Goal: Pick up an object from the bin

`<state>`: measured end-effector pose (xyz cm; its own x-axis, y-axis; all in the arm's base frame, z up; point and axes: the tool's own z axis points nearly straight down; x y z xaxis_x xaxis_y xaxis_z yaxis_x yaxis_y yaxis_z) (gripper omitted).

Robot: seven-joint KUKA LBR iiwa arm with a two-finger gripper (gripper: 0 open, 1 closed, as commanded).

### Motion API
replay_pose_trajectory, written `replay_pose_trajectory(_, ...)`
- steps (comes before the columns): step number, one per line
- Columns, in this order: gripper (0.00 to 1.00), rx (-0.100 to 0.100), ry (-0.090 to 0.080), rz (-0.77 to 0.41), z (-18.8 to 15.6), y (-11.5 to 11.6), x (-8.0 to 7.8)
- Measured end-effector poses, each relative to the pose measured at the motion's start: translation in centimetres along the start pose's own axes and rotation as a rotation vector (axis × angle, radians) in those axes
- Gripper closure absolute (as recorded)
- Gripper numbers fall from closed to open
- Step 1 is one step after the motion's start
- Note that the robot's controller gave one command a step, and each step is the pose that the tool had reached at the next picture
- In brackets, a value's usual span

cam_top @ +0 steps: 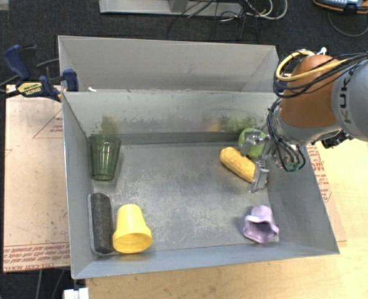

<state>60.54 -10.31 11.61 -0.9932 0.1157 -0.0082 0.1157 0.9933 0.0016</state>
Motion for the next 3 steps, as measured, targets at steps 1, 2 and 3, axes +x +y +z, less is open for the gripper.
replay_pose_trajectory(1, 0.00, -0.011, -0.006, 0.074, 3.3, 0.8, -0.3)
replay_pose_trajectory(2, 0.00, -0.020, -0.003, 0.046, 4.4, 0.9, -2.0)
replay_pose_trajectory(3, 1.00, -0.014, -0.007, 0.148, 4.6, 0.4, -1.7)
